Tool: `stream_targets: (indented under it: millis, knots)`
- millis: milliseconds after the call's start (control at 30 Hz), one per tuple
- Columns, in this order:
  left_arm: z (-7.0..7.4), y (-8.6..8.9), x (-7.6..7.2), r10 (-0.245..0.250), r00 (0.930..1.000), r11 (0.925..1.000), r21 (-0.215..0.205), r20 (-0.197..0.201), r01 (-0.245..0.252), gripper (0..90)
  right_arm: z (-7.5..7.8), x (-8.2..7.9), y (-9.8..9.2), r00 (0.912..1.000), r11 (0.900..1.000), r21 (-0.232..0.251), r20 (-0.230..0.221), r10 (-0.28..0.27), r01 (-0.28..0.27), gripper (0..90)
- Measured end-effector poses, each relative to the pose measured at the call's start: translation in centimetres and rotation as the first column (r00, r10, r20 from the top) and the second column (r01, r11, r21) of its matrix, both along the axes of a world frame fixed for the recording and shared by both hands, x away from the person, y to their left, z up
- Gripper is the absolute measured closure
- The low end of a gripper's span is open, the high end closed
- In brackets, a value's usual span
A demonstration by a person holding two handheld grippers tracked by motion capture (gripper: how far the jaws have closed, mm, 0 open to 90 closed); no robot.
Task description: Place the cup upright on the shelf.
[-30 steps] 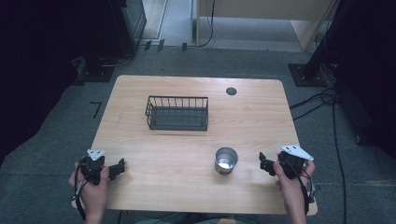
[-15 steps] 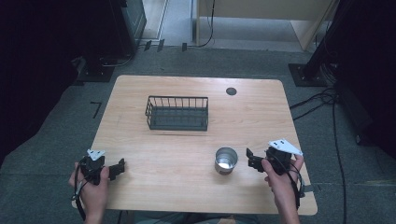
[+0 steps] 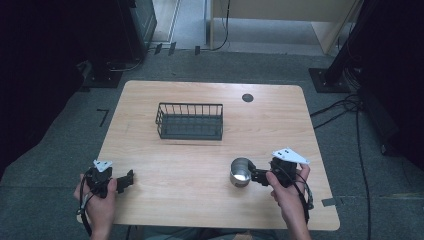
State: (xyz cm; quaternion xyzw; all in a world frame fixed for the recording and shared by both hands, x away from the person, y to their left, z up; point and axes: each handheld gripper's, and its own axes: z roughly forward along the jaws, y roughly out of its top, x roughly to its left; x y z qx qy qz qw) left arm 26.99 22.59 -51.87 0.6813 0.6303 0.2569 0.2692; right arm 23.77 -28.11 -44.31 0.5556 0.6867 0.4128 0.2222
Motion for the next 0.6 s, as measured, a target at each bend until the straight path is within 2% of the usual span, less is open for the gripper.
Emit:
stream_targets:
  millis: [333, 600]
  knots:
    - [0.0, 0.0, 0.0, 0.000, 1.0000, 1.0000, 0.000, 0.000, 0.000, 0.0, -0.9, 0.2, 2.0, 0.9978, 0.998, 0.031, -0.029, 0.059, -0.058, 0.0]
    - [0.0, 0.0, 0.0, 0.000, 1.0000, 1.0000, 0.000, 0.000, 0.000, 0.0, -1.7, 0.4, 3.2, 0.9956, 0.997, -0.005, -0.048, 0.080, -0.081, 0.0]
